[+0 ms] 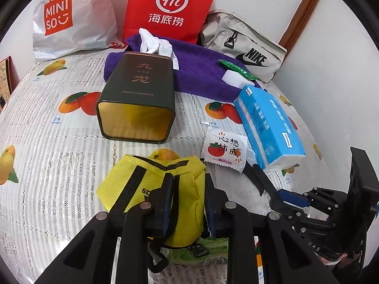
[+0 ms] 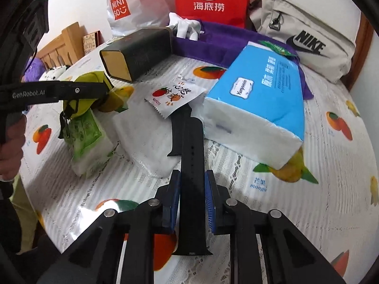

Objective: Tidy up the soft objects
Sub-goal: 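Lift the yellow pouch with the left gripper while the right lifts the watch strap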

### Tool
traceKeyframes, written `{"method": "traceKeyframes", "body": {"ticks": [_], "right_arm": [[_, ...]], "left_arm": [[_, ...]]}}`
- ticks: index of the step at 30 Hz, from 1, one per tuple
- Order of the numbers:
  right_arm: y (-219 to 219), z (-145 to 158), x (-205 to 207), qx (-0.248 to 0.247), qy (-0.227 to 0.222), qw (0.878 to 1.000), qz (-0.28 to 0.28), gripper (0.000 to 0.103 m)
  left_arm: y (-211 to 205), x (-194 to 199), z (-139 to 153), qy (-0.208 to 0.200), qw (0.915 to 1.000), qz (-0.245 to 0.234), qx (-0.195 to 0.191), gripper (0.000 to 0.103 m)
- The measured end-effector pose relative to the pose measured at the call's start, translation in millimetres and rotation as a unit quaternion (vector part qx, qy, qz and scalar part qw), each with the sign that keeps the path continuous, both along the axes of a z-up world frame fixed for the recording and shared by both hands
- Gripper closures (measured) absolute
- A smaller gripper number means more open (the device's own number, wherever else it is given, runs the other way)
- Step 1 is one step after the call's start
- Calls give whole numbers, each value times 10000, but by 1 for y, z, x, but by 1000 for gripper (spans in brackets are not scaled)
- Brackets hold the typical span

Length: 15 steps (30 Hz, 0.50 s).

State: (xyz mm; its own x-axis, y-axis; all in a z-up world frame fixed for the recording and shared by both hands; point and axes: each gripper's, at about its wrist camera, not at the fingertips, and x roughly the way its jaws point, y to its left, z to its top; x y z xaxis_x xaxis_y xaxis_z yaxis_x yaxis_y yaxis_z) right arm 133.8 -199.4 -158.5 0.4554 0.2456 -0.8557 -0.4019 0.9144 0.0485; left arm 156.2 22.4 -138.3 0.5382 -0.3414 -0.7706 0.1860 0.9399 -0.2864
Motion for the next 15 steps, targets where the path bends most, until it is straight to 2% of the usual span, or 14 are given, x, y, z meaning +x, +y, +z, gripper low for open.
{"method": "traceKeyframes", "body": {"ticks": [3,7,13,15], "right_arm": [[-2,-1,-2,34,36,10000,-67,82],[4,-4,-1,-11,-150,9998,-98,80],[0,-1,-2,58,-127,9999,-80,82],[-4,2,-7,98,-85,9999,-70,83]], "left_arm": [[0,1,-2,63,10000,2,-41,78],[-1,4,-8,112,9999,33,-71,77],[6,0,-6,-13,9999,69,-125,82],[10,-4,-1,-94,9999,124,-34,83]]}}
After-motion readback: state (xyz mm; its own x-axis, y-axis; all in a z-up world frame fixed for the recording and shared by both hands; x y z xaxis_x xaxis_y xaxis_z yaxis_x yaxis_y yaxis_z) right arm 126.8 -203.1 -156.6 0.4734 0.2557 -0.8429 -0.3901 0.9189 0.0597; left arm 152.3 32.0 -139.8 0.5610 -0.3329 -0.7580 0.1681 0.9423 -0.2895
